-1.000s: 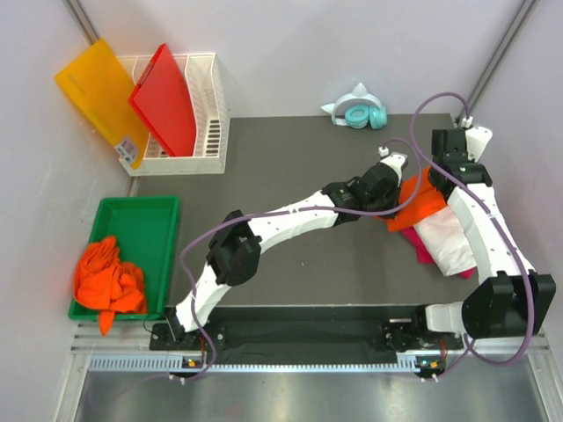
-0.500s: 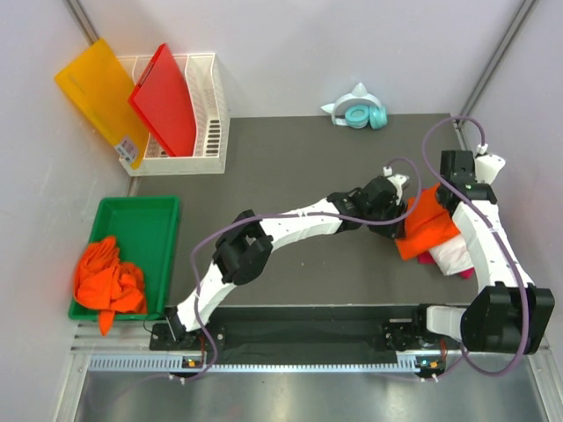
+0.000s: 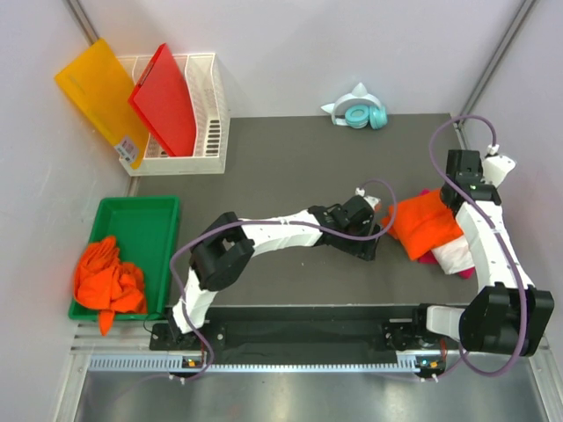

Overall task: Fold and stack the t-shirts
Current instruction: Put the neatly folded tshirt into the corner of the board with both arms

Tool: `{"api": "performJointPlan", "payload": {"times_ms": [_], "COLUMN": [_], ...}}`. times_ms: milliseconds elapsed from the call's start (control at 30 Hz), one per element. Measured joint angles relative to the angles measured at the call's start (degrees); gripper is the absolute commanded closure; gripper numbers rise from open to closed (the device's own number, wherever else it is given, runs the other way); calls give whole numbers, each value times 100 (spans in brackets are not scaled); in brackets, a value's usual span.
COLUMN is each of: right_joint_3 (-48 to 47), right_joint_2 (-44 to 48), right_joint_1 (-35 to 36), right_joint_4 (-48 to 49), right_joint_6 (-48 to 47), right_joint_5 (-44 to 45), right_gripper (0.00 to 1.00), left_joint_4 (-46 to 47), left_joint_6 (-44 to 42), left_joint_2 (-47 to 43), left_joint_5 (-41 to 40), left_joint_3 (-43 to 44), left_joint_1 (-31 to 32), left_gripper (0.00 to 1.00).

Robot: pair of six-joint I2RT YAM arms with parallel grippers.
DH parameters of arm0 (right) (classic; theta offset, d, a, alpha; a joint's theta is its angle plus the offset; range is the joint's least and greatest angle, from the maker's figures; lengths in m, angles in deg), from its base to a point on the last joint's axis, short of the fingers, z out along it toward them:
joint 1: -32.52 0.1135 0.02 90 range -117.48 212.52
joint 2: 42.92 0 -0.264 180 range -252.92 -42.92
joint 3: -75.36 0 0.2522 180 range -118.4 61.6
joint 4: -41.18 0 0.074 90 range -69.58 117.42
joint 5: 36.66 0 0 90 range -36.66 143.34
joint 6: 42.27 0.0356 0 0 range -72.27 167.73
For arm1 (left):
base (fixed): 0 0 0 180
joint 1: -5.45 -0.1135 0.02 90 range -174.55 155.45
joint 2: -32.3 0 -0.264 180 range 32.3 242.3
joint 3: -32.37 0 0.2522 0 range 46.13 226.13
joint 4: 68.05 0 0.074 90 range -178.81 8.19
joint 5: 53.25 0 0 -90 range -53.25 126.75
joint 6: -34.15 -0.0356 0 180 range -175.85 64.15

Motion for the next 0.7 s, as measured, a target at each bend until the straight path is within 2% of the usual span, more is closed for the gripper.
{"api": "performJointPlan", "payload": {"times_ms": [200,700], "right_joint_3": [0,85], "right_joint_2": [188,643], "right_joint_1": [-98,-203], "right_joint_4": [-2,17], "right_joint_6": [79,273], "right_joint_5": [181,789], "right_gripper": [100,100], "left_joint_4": [37,-81], "left_joint_6": [4,7], "left_joint_2": [-614,-601], "left_joint_5": [-177,-286], "left_joint_3": [-544,-584], "left_joint_1": [0,0], "left_gripper": [26,27]}}
